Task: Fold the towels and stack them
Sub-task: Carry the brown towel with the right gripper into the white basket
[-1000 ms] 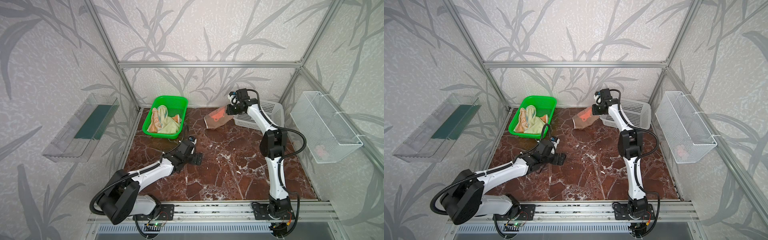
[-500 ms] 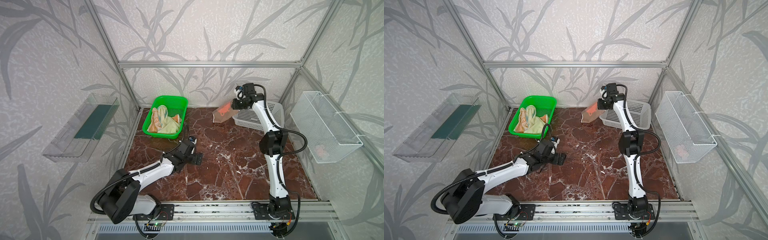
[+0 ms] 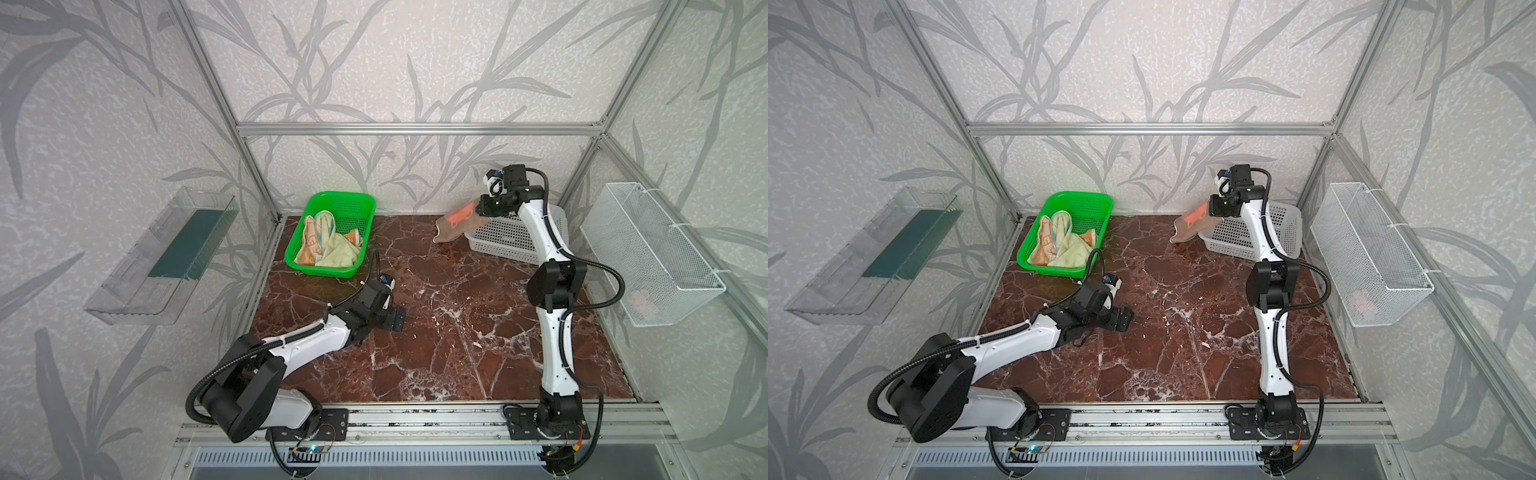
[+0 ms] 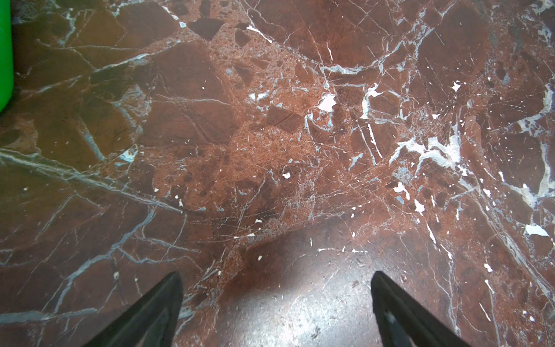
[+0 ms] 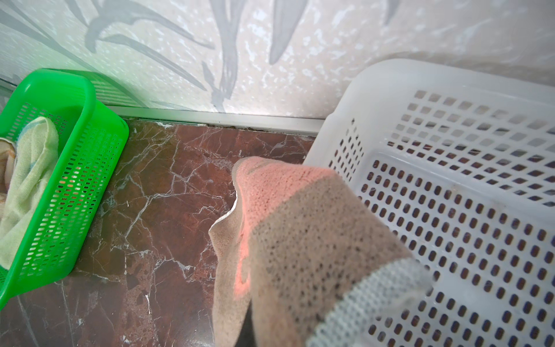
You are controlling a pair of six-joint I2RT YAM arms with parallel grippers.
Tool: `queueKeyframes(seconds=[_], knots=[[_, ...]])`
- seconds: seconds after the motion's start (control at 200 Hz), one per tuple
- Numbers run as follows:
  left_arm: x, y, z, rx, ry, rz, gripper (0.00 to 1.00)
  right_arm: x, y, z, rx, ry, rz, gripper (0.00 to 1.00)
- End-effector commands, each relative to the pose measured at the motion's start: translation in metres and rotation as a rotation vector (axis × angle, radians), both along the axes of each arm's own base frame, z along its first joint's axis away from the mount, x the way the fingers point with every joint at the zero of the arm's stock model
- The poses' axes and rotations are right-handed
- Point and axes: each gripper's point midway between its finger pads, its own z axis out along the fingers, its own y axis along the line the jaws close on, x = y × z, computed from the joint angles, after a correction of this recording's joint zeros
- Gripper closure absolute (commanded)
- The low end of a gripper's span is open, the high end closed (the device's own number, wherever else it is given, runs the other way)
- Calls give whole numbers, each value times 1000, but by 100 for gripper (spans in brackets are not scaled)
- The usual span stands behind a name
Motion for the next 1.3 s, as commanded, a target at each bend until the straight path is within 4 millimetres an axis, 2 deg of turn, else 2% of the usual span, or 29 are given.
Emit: queueKeyframes(seconds=[0.0, 0.095, 0.29, 0.635, 1.02, 1.17, 1.295], knots=[[9, -7, 10, -35, -17, 18, 3, -2, -13, 60, 5, -132, -9, 100], [8, -7, 8, -34, -12, 19, 3, -2, -22, 63, 4, -138, -21, 100], [7, -7, 7, -34, -4, 20, 3, -3, -50, 55, -21, -119, -67, 100], [6, -7, 8, -38, 0, 17, 3, -16, -105, 4, -106, 11, -128, 100], [4, -12, 1, -38, 47, 4, 4, -21, -145, -52, -123, 84, -222, 100], [4, -12, -2, -33, 54, 0, 4, -24, -161, -65, -105, 95, -253, 100], [5, -13, -3, -28, 59, -2, 4, -25, -170, -68, -96, 96, -267, 100]])
